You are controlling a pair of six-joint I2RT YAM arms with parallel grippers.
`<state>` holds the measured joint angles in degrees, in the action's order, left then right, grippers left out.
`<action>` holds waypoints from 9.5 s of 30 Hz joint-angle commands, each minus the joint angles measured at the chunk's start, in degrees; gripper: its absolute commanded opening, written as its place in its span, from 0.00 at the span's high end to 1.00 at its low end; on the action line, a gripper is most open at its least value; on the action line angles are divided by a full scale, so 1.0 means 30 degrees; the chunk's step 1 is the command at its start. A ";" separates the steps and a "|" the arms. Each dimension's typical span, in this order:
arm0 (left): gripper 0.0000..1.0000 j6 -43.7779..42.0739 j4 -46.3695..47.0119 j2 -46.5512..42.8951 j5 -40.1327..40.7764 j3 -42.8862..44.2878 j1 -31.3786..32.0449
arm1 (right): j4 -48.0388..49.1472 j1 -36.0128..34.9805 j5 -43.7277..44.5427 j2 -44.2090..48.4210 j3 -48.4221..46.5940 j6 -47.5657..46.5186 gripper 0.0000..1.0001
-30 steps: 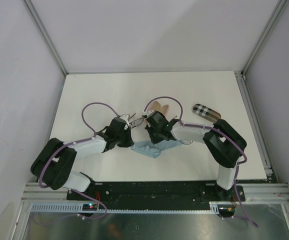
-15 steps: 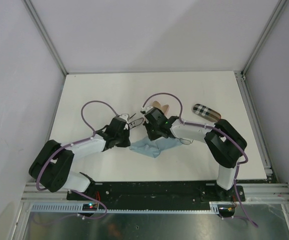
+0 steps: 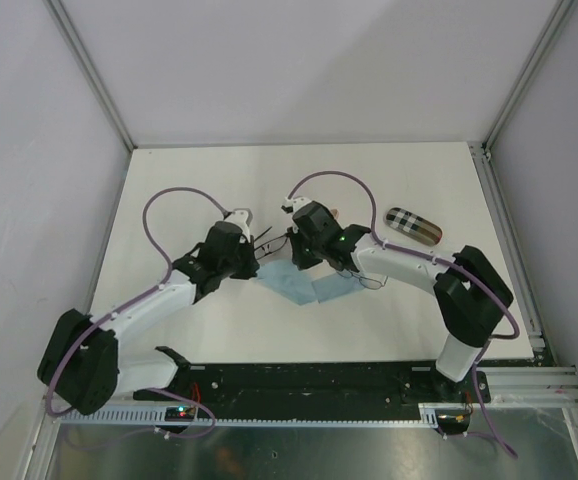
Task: Organize the sunglasses
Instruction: Adjust the glasses cleaning cloth at the center of the board, then pick up the corner of the glasses cleaning cloth from the center of the board, then fold the glasses cleaning cloth at the center of the board.
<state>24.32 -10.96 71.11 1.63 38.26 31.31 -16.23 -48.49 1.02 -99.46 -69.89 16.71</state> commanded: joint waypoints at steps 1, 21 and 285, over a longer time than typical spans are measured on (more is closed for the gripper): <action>1.00 -0.0543 -0.0402 -0.1748 0.0676 0.1232 -0.0098 | -0.0333 0.0237 -0.0382 0.1642 -0.0922 0.0452 1.00; 0.86 0.0136 -0.1302 -0.4622 0.0296 0.0249 -0.0095 | -0.1513 -0.1542 -0.3125 0.3790 -0.0967 0.0288 1.00; 0.81 0.1479 -0.0071 -0.1821 0.0850 -0.2933 0.1283 | -0.1020 -0.0272 -0.3632 -0.0615 0.0210 0.0308 0.76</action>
<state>27.03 -11.35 68.58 4.25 29.74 35.03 -21.87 -49.91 -7.55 -104.20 -69.32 16.71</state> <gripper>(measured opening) 0.212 0.232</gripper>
